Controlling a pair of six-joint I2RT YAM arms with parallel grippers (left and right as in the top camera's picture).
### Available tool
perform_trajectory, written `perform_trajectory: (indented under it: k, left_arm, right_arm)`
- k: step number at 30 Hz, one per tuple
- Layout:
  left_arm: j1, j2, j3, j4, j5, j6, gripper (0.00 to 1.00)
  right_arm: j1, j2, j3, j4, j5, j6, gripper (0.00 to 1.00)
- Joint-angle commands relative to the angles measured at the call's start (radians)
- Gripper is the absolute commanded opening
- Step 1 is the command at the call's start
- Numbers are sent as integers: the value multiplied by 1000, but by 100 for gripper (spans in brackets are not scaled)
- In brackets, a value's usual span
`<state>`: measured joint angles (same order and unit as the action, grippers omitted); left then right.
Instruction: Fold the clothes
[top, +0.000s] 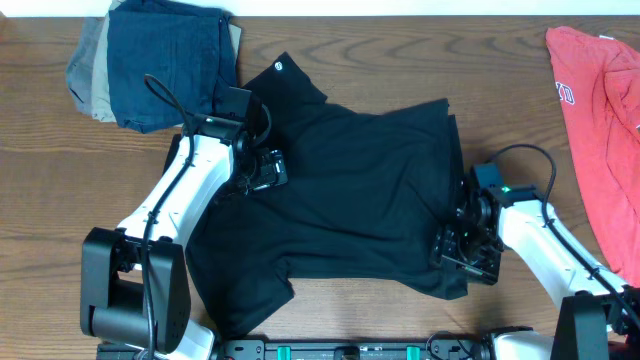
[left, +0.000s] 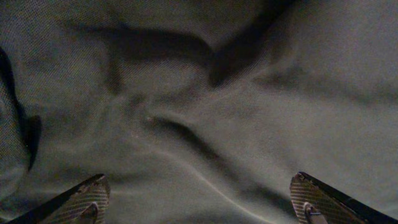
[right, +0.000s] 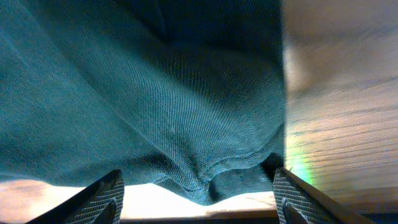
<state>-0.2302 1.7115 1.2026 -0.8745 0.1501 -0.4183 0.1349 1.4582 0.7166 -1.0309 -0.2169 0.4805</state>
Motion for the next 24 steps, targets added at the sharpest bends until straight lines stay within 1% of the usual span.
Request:
perform_trajectory:
  k: [1,4,6,7,12,15,16,17,20,24]
  left_arm:
    - [0,1,-11,-3,-13,6,93]
    - [0,1,-14,-2,-13,6,93]
    - [0,1,-19,1,-13,6,93]
    - [0,1,-22,3,-13,6,93]
    - [0,1,-28,4,-13,6,93]
    - [0,1,-30,4,-13,6,93]
    - [0,1,-30,4,-13,6,93]
    - [0,1,-30,4,-13,6,94]
    - [0,1,-30,4,-13,6,93]
    - [0,1,-30,6,-13,6,93]
  right_arm:
    - [15,-11,-39,18,-74,-2,74]
    - [16,-11,-65,38,-74,21,73]
    - [16,-11,-79,57,-75,32,70]
    - [16,-11,-82,66,-74,38,66]
    - [16,-11,-84,101,-75,47,28]
    - [16,-11,-84,120,-71,47,13]
    - [16,-11,-84,125,-71,47,6]
    - [16,-11,-83,129,-70,47,1]
    - [16,-11,-72,124,-60,47,1]
    - [16,-12,-32,50,-58,46,1]
